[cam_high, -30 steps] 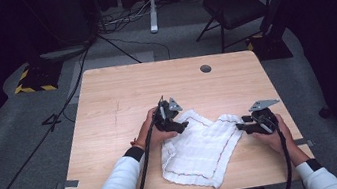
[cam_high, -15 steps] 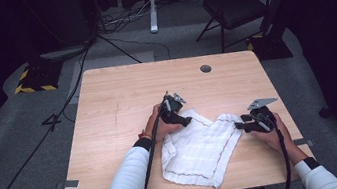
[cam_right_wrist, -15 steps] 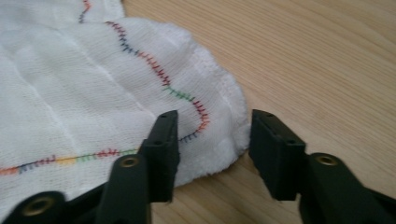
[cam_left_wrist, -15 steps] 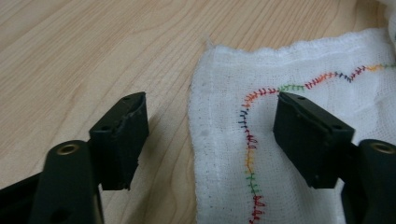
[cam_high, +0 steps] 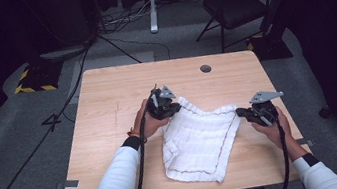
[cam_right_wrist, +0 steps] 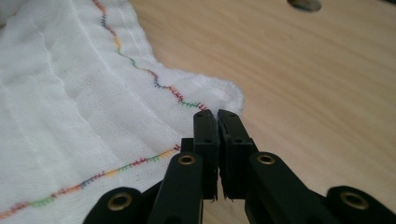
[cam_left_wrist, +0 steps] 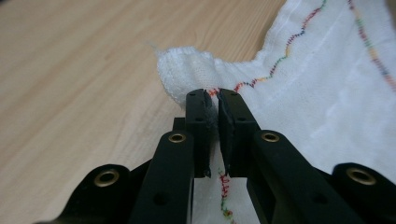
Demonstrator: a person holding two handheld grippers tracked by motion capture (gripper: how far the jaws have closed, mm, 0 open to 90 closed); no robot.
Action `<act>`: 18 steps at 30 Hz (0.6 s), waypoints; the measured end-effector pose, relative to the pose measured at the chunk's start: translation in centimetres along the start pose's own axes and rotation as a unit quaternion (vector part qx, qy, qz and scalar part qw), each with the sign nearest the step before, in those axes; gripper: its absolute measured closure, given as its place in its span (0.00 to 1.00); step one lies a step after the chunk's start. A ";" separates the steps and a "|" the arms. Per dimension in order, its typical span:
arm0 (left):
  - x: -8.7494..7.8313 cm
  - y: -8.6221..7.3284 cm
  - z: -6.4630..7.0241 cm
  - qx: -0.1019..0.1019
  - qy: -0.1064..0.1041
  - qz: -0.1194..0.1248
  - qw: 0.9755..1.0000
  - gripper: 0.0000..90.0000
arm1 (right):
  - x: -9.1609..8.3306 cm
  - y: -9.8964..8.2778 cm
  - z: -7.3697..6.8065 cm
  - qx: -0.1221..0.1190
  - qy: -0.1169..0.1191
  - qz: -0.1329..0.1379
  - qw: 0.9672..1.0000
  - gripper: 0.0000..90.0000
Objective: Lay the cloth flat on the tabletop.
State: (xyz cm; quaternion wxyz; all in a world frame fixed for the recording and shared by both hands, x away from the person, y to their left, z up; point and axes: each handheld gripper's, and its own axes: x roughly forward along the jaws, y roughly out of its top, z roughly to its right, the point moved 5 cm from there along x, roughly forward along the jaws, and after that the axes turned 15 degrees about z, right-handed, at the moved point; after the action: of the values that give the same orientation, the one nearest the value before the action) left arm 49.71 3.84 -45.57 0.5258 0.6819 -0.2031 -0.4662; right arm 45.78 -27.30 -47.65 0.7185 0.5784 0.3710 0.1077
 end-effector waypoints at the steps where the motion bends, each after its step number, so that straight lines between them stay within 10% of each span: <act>1: 0.0 0.0 0.0 0.000 0.000 0.000 1.000 0.92 | 0.0 0.0 0.0 0.000 0.000 0.000 1.000 0.97; 18: -10.1 7.0 3.7 0.077 -0.003 0.127 0.989 0.92 | -5.0 10.0 -1.8 -0.043 0.013 0.154 0.987 0.97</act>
State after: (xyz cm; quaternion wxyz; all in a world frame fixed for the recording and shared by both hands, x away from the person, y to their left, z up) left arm 43.14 7.10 -35.03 0.5265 0.6875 -0.3249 -0.3802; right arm 43.85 -25.76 -36.57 0.7127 0.5957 0.2818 0.2402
